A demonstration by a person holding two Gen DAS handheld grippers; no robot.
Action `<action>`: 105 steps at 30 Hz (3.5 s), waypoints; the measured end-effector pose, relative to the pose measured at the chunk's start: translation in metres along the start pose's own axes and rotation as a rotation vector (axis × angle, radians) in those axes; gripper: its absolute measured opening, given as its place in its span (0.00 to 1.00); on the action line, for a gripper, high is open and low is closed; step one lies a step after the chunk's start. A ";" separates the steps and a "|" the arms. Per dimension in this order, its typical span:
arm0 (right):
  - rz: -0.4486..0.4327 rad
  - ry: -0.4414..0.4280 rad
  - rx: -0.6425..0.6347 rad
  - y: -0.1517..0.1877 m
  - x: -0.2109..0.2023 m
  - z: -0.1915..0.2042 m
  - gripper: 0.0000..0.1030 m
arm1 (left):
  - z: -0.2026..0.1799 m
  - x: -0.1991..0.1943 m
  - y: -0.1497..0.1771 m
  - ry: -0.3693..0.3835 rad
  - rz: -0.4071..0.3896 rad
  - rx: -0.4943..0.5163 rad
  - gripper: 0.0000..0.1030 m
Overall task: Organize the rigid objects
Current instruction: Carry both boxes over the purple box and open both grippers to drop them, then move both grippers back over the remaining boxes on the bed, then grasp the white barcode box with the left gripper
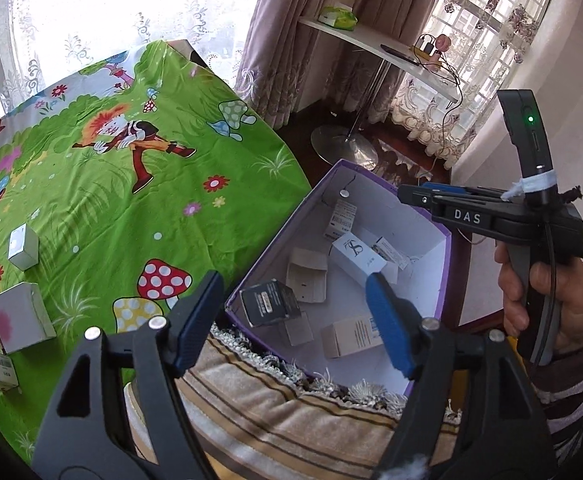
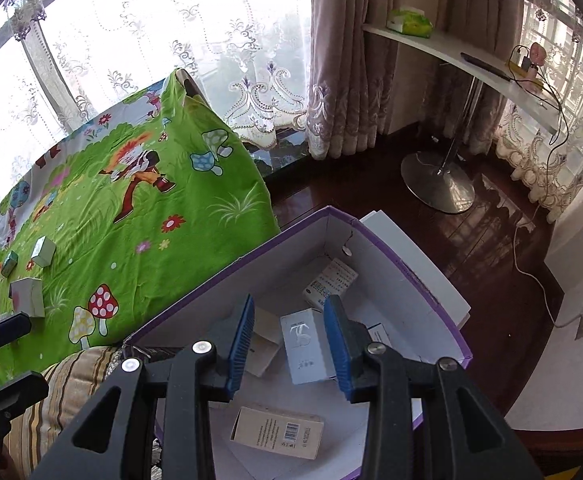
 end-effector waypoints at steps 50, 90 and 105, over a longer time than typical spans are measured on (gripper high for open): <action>0.019 -0.222 -0.465 -0.013 -0.010 0.269 0.57 | 0.334 -0.143 0.151 -0.491 -0.087 -0.603 0.91; 0.234 -0.279 -0.409 0.062 0.087 0.454 0.83 | 0.376 -0.118 0.186 -0.486 -0.113 -0.697 0.70; 0.200 -0.199 -0.335 0.053 0.107 0.468 0.84 | 0.378 -0.127 0.187 -0.483 -0.159 -0.712 0.70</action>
Point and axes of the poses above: each gripper's, at about its wrist camera, not at the fingertips, and x roughly the way its jaws point, z to its left, y to its underside, the point moved 6 cm from there along x, roughly the way its jaws point, and after that the axes turned 1 degree about -x, right-handed, at the moved point
